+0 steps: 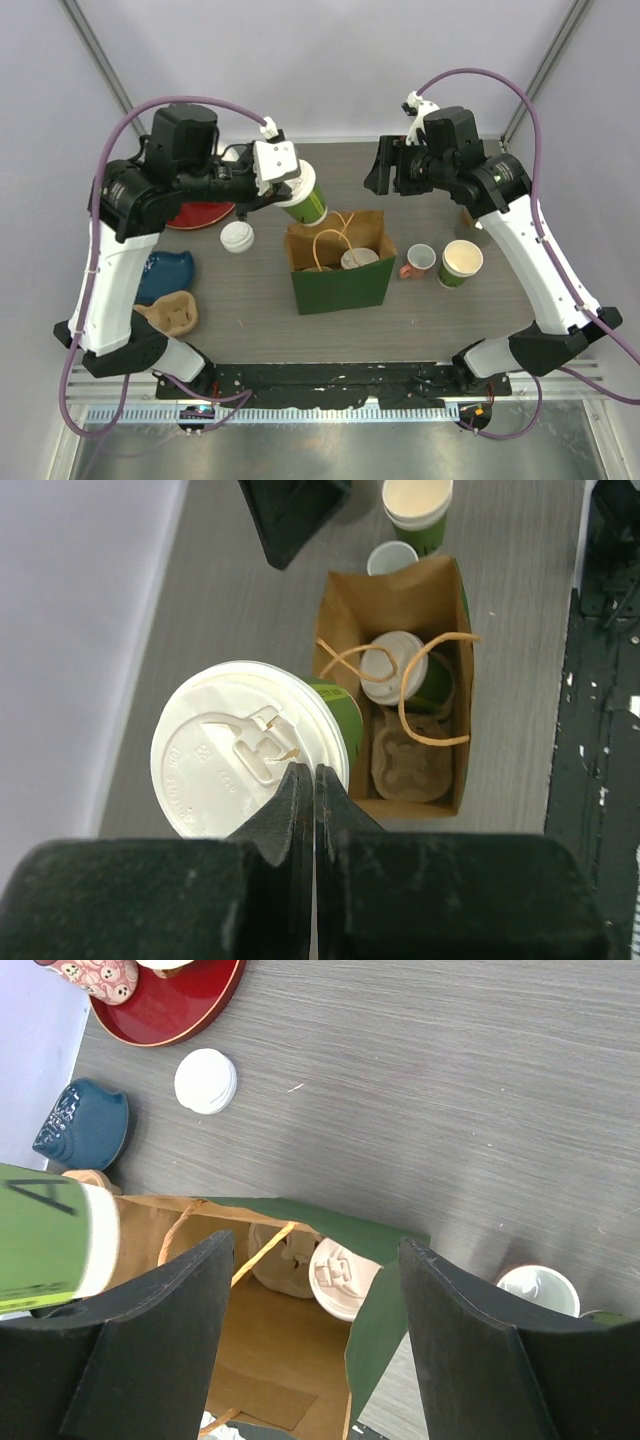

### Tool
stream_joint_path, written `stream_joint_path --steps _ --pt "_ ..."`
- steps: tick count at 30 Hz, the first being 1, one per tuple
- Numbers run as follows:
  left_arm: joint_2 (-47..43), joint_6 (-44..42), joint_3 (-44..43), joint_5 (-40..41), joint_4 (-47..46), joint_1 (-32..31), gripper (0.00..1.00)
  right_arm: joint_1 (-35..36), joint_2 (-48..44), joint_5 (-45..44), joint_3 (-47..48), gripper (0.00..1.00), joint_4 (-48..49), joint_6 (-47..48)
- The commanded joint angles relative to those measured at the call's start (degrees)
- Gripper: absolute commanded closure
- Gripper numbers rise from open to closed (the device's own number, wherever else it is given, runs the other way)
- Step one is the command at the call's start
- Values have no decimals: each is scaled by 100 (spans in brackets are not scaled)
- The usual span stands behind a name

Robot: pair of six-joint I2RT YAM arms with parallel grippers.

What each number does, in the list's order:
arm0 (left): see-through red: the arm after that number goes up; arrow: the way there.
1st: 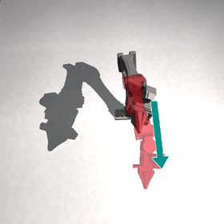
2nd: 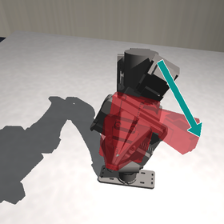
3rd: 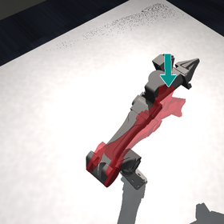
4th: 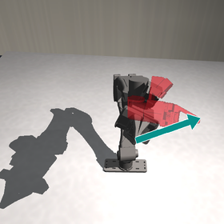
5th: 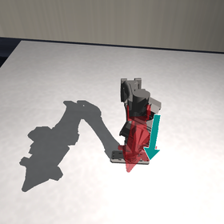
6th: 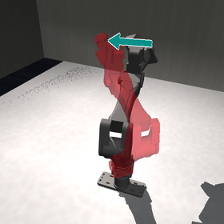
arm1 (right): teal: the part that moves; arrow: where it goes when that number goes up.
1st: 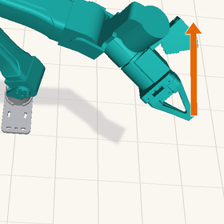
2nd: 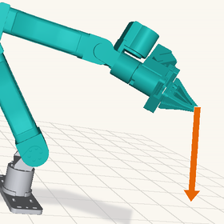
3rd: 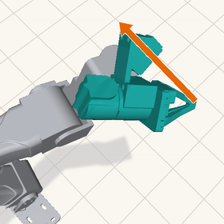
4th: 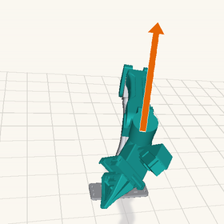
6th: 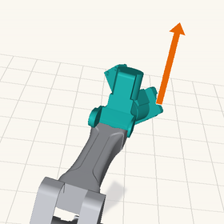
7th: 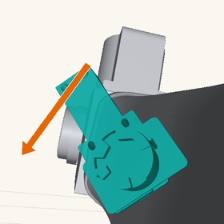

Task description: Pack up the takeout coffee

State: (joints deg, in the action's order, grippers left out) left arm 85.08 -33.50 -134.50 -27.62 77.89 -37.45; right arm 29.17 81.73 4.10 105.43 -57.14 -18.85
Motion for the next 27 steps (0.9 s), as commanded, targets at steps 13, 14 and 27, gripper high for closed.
stream_joint_path --steps 13,14,27 --pt "-140 889 1433 828 1071 -710 100 -8 -368 232 -645 38 -614 -478" --pt "-184 880 1531 915 905 -746 100 -8 -412 258 -733 39 -631 -557" --pt "-659 1091 3174 1583 -1011 -1334 100 1 -781 170 -1806 69 -52 -900"
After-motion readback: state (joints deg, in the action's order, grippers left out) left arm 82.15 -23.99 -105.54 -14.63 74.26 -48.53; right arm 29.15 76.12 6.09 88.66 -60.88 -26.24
